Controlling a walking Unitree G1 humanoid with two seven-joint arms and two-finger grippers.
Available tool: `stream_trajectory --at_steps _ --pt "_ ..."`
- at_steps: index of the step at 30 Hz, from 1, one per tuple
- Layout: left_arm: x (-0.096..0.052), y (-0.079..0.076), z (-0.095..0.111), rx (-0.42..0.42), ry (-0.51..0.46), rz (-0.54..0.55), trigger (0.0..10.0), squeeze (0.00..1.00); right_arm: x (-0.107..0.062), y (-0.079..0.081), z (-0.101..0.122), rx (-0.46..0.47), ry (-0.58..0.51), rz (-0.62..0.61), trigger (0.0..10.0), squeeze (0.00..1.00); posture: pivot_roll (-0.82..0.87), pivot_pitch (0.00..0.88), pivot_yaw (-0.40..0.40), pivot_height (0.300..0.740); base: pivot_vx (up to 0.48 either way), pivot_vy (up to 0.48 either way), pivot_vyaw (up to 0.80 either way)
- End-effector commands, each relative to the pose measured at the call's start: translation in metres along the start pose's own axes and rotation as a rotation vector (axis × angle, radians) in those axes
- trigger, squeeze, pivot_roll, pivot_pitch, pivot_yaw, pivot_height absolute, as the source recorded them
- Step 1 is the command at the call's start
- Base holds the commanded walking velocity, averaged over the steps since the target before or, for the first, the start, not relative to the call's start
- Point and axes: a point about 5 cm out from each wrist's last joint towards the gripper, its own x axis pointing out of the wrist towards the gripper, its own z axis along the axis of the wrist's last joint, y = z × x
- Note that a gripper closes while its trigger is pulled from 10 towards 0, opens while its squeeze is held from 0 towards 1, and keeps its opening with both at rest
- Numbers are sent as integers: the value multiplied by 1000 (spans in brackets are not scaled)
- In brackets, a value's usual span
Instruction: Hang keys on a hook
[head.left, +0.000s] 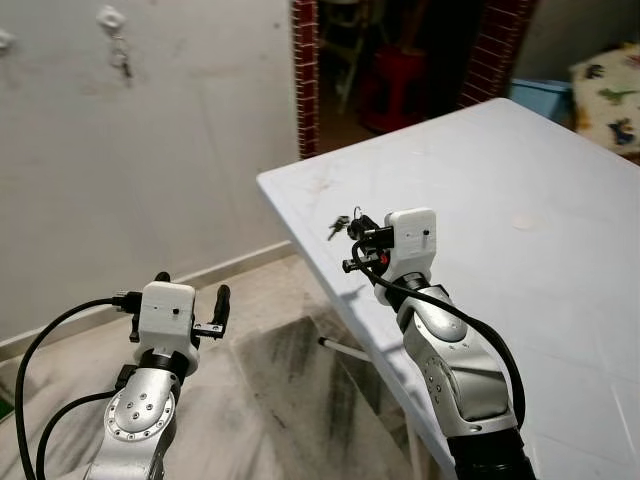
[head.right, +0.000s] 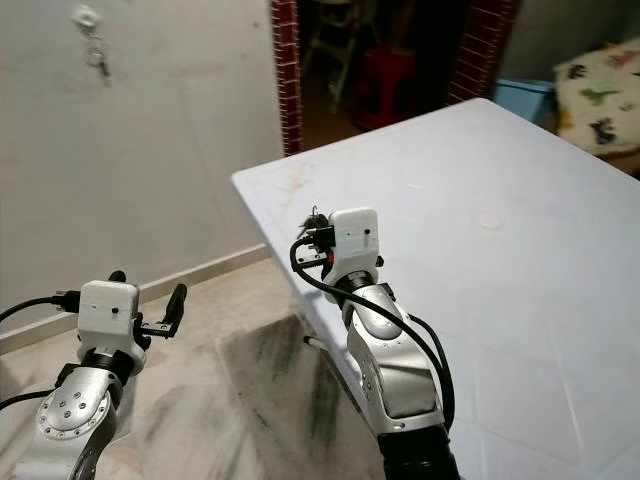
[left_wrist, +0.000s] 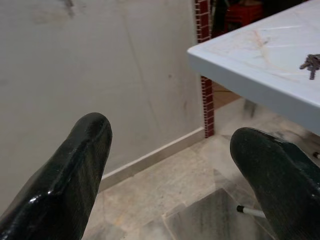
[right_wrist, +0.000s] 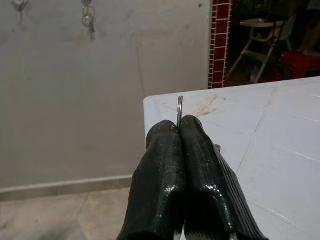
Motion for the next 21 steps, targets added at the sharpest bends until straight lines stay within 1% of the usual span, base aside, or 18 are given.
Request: stream_trajectory --at_steps 1,21 --pt "1 3 -1 8 17 10 10000 0 -1 -1 3 12 -9 -19 10000 0 106 27 37 740 0 480 0" --pt "3 1 -1 13 32 -13 10000 0 1 -4 1 8 10 -44 10000 0 115 40 42 740 0 480 0"
